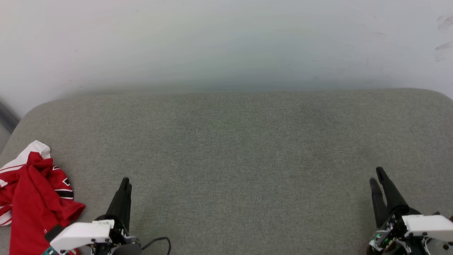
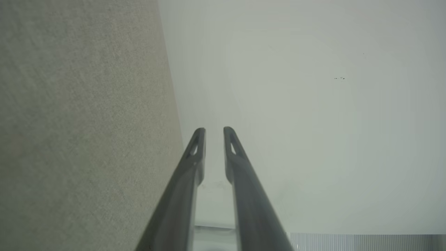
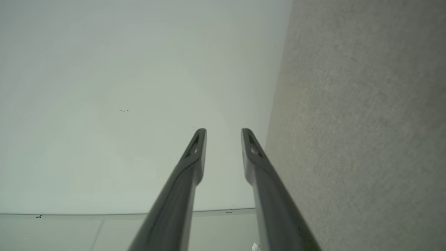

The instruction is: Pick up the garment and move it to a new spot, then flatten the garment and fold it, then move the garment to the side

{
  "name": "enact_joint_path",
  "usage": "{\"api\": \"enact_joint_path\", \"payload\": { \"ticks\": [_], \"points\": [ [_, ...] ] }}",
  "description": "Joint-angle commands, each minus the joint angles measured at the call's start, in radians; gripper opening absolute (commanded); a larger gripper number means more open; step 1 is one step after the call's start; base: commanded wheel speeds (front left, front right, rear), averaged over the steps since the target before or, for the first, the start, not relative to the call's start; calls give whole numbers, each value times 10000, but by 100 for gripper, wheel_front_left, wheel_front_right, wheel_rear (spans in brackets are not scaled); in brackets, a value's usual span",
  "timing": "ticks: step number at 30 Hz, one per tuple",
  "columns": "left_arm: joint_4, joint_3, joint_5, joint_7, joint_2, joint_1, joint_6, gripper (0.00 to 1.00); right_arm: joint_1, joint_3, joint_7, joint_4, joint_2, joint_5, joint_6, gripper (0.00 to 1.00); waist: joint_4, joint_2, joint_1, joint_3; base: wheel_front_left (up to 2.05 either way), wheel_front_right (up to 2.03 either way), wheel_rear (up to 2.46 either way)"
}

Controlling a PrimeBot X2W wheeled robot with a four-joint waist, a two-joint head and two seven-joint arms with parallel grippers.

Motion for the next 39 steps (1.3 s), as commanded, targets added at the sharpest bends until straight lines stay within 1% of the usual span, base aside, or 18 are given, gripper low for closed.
{"api": "enact_joint_path", "payload": {
  "ticks": [1,11,13,19,29,33,35,39],
  "points": [
    [1,-25,10,-34,0,20,0,100,33,6,-33,-21,0,-13,0,100,-1,-1,0,1,0,0,0],
    [-167,-283,212,-544,5,217,0,100,430,8,-543,-366,1,-456,0,100,-5,-1,0,-25,0,0,0],
    [-176,-302,269,-637,6,247,0,100,484,8,-637,-415,1,-641,0,100,-7,-1,0,-28,0,0,0],
    [-166,-167,914,-909,10,315,1,100,704,-76,-908,-580,2,-1553,0,100,52,-1,0,-34,0,0,0],
    [-541,417,2364,-1323,13,454,26,100,667,-57,-1321,-915,3,-4004,0,100,52,-1,0,-77,0,0,0],
    [-903,469,3230,-1478,14,516,36,100,572,-70,-1476,-1159,3,-5191,0,100,-20,-1,0,-52,0,0,0],
    [-1133,444,3739,-1556,15,589,96,100,575,-58,-1548,-1244,3,-5746,0,100,-54,-1,0,-66,0,0,0],
    [-1632,359,4828,-1697,17,710,417,100,597,173,-1694,-1610,3,-7106,0,100,-120,-1,0,-54,0,0,0]
  ]
}}
